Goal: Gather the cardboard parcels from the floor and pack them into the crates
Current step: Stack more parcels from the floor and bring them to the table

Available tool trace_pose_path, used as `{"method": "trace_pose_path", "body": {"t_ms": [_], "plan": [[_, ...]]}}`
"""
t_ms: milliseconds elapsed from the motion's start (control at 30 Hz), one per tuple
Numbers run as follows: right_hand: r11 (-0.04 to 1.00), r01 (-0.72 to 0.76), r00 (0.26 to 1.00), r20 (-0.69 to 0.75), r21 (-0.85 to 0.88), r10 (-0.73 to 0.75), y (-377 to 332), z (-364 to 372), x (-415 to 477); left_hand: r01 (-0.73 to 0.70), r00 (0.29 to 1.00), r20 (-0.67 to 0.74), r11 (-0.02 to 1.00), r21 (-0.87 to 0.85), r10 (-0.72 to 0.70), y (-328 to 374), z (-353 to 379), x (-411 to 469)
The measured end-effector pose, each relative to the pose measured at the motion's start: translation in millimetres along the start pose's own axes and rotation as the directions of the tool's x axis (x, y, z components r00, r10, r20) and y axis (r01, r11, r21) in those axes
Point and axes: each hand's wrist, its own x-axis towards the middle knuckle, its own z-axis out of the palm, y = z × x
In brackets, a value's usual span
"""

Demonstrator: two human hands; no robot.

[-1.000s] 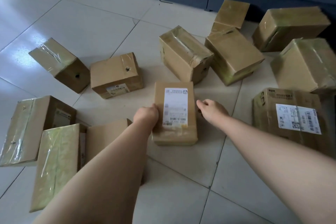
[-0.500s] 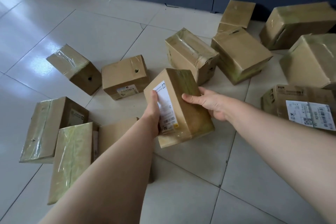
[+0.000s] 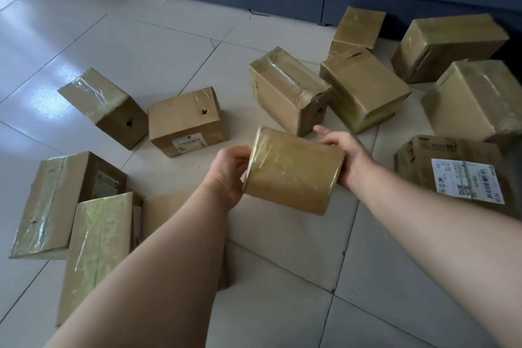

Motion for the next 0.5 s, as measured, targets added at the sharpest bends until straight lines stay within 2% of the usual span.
{"method": "trace_pose_path", "body": {"t_ms": [100,233,300,367,400,500], "plan": [[0.981,0.014,0.999,0.045,-0.193,-0.006,3.8,0.6,1.3,0.049,0.999,-0.024,0.999,0.015,-0.049,0.6,0.4,-3.9],[0.968,0.041,0.988,0.154,-0.248,-0.002,1.3,-5.0,4.6,0.078,0.995,-0.071,0.995,0.064,-0.073,-1.6,-5.3,-9.1],[0.896,0.067,0.992,0.124,-0.439,-0.014,2.1,-2.3,5.5,0.035,0.993,-0.119,0.997,0.064,-0.028,2.3,-0.5,-8.1],[0.783,0.036,0.999,0.042,-0.621,-0.013,6.7,6.8,1.8,-0.057,0.979,-0.185,0.983,0.174,0.089,6.7,6.6,-6.0],[0.774,-0.014,1.0,0.01,-0.632,0.026,9.4,8.8,0.5,-0.083,0.975,-0.182,0.97,0.23,0.127,7.6,9.0,-3.4],[0.853,-0.152,0.987,-0.026,-0.499,0.161,11.7,-0.8,2.0,-0.055,0.998,-0.028,0.975,0.214,0.063,9.1,13.1,1.0]]}}
